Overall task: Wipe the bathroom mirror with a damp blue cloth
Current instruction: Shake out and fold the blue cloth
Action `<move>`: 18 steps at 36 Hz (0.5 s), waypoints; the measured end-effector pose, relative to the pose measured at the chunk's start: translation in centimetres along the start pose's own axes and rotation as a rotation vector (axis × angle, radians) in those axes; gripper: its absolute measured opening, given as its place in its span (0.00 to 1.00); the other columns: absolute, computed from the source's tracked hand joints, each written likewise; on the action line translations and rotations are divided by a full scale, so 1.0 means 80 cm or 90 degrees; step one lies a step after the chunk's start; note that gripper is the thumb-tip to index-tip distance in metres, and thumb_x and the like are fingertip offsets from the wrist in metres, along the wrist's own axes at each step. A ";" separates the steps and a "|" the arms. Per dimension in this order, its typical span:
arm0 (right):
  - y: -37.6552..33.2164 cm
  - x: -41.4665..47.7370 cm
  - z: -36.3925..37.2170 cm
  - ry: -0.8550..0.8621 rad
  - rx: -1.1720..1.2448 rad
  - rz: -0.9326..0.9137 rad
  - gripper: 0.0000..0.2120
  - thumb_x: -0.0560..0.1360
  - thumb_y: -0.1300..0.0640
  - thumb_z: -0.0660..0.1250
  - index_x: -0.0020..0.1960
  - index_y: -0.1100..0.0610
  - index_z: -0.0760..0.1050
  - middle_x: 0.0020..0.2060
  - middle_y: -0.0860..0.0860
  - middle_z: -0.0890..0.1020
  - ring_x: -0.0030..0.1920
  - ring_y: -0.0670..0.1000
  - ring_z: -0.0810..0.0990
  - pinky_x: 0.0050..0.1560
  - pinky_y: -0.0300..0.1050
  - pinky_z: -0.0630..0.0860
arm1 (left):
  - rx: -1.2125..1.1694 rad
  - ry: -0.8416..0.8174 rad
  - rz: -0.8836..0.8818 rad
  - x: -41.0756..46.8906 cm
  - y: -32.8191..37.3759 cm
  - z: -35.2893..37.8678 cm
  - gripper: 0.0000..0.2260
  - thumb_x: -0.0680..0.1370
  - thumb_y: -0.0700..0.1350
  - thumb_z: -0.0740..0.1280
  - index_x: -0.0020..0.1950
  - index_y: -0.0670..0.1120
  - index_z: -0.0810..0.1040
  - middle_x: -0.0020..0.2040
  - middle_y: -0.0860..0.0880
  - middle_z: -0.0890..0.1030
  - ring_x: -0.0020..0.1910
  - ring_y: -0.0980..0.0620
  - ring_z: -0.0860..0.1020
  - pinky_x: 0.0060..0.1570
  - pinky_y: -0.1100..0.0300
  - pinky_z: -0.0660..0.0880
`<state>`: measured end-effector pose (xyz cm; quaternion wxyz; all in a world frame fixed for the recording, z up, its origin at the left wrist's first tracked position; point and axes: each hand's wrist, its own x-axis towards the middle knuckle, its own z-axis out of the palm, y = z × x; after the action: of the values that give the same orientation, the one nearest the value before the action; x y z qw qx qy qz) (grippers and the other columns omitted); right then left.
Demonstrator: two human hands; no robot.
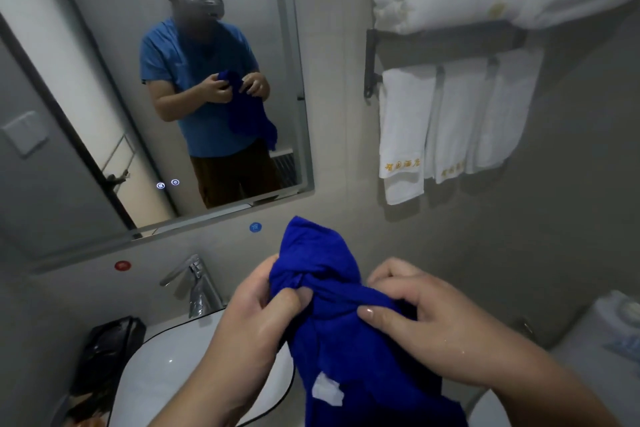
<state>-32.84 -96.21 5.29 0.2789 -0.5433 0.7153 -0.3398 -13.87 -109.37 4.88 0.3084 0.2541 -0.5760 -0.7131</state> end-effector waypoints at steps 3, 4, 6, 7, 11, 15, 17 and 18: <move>-0.006 0.005 0.012 0.034 0.026 -0.022 0.09 0.82 0.44 0.68 0.53 0.45 0.86 0.55 0.43 0.83 0.57 0.43 0.83 0.64 0.52 0.79 | -0.013 0.057 -0.002 0.000 0.002 -0.010 0.11 0.71 0.41 0.66 0.50 0.44 0.85 0.50 0.33 0.83 0.52 0.39 0.83 0.58 0.44 0.76; -0.009 0.006 0.015 0.032 0.054 -0.019 0.09 0.83 0.46 0.68 0.54 0.46 0.86 0.53 0.44 0.85 0.55 0.44 0.84 0.63 0.54 0.80 | -0.028 0.055 -0.006 0.000 0.003 -0.014 0.12 0.72 0.41 0.65 0.51 0.41 0.84 0.52 0.30 0.82 0.52 0.38 0.81 0.58 0.43 0.74; -0.013 0.008 0.018 0.026 0.114 -0.021 0.07 0.83 0.52 0.69 0.55 0.49 0.86 0.50 0.48 0.88 0.53 0.49 0.87 0.62 0.59 0.81 | -0.063 0.055 -0.018 0.000 0.004 -0.021 0.14 0.72 0.39 0.63 0.54 0.40 0.83 0.53 0.31 0.82 0.53 0.38 0.79 0.59 0.44 0.71; -0.014 0.009 0.021 0.024 0.154 -0.028 0.06 0.83 0.55 0.70 0.55 0.50 0.86 0.50 0.50 0.89 0.54 0.52 0.88 0.62 0.61 0.81 | -0.076 0.061 -0.022 -0.001 0.004 -0.027 0.15 0.73 0.38 0.62 0.56 0.41 0.84 0.53 0.33 0.83 0.54 0.39 0.79 0.59 0.44 0.71; -0.016 0.006 0.025 -0.007 0.326 -0.057 0.09 0.79 0.60 0.73 0.57 0.51 0.87 0.53 0.55 0.89 0.56 0.56 0.88 0.57 0.51 0.83 | -0.118 0.071 -0.067 -0.006 0.007 -0.036 0.22 0.81 0.31 0.56 0.61 0.45 0.86 0.49 0.39 0.85 0.47 0.44 0.84 0.50 0.51 0.83; -0.025 0.008 0.027 0.025 0.347 -0.100 0.07 0.78 0.56 0.73 0.53 0.50 0.88 0.48 0.49 0.88 0.52 0.50 0.87 0.50 0.38 0.79 | -0.167 0.108 -0.101 -0.009 0.006 -0.040 0.14 0.84 0.38 0.60 0.65 0.35 0.80 0.60 0.31 0.84 0.61 0.32 0.84 0.67 0.33 0.78; -0.028 0.009 0.025 0.062 0.319 -0.113 0.08 0.78 0.54 0.70 0.51 0.48 0.88 0.45 0.48 0.86 0.49 0.47 0.85 0.49 0.35 0.77 | -0.196 0.135 -0.097 -0.010 0.006 -0.045 0.14 0.86 0.44 0.62 0.64 0.37 0.81 0.62 0.33 0.84 0.62 0.35 0.84 0.68 0.29 0.76; -0.029 0.009 0.024 0.076 0.315 -0.117 0.08 0.79 0.53 0.69 0.51 0.48 0.88 0.46 0.49 0.85 0.49 0.48 0.85 0.49 0.36 0.77 | -0.217 0.143 -0.093 -0.010 0.007 -0.045 0.16 0.86 0.46 0.60 0.66 0.38 0.81 0.63 0.35 0.85 0.63 0.36 0.84 0.68 0.30 0.76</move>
<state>-30.20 -97.65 5.91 0.3285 -0.4998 0.5734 -0.5599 -10.68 -111.26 4.70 0.3566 0.3177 -0.3892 -0.7877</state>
